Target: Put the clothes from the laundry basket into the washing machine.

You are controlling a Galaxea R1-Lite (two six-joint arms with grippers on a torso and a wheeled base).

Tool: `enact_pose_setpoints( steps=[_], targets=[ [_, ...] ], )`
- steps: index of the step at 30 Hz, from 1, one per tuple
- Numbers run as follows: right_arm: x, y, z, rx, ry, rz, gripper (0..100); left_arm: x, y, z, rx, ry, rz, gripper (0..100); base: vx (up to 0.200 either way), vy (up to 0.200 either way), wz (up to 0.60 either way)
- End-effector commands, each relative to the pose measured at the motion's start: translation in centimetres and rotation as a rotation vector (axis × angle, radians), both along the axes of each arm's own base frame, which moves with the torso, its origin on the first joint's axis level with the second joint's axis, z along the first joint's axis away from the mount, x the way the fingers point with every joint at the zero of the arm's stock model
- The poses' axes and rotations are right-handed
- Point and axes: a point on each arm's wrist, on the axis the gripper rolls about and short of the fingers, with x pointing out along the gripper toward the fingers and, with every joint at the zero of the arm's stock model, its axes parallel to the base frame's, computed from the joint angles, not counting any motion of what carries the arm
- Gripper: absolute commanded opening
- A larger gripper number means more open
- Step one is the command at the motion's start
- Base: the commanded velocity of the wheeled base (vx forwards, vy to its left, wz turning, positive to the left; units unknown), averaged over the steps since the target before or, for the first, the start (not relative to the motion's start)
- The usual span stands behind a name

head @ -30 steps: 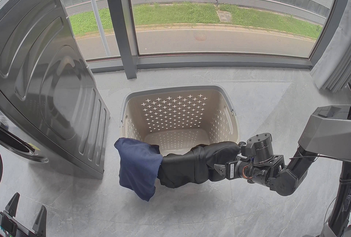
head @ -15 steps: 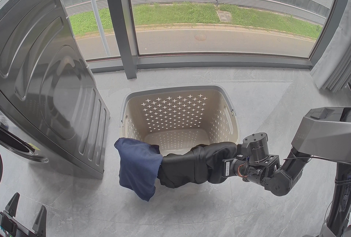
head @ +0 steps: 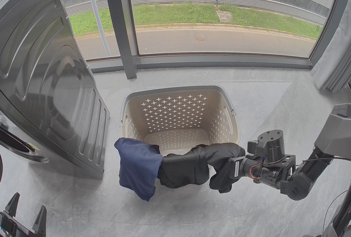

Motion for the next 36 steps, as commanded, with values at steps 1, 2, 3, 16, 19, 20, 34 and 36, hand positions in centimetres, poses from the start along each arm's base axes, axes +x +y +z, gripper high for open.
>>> enact_pose_setpoints(
  steps=[1,2,3,16,19,20,34,36],
  targets=[
    [-2.4,-0.9,3.4,0.044,-0.07,0.019,0,0.0,0.0,-0.4,0.0,0.004,0.0,100,0.0,0.0,0.0],
    [-2.8,-1.0,3.2,0.033,-0.052,0.022,0,0.0,0.0,-0.4,0.0,0.004,0.0,100,0.0,0.0,0.0],
    [-2.9,-1.1,3.0,0.029,-0.042,0.021,0,0.0,0.0,-0.4,0.0,0.004,0.0,100,0.0,0.0,0.0],
    [-2.3,-0.8,-0.3,-0.033,0.052,0.011,100,0.0,0.0,-0.4,0.0,0.004,0.0,100,0.0,0.0,0.0],
    [-1.5,-0.6,-1.0,-0.043,0.059,-0.003,100,0.0,0.0,-0.4,0.0,0.004,0.0,100,0.0,0.0,0.0],
    [-1.1,-0.4,-1.2,-0.043,0.058,-0.003,100,0.0,0.0,-0.4,0.0,0.004,0.0,100,0.0,0.0,0.0],
    [2.3,0.6,-3.6,-0.057,0.066,-0.026,100,0.0,0.0,-0.4,0.0,0.004,0.0,100,0.0,0.0,0.0],
    [2.7,0.7,-3.6,-0.049,0.054,-0.03,100,0.0,0.0,-0.4,0.0,0.004,0.0,100,0.0,0.0,0.0]
  ],
)
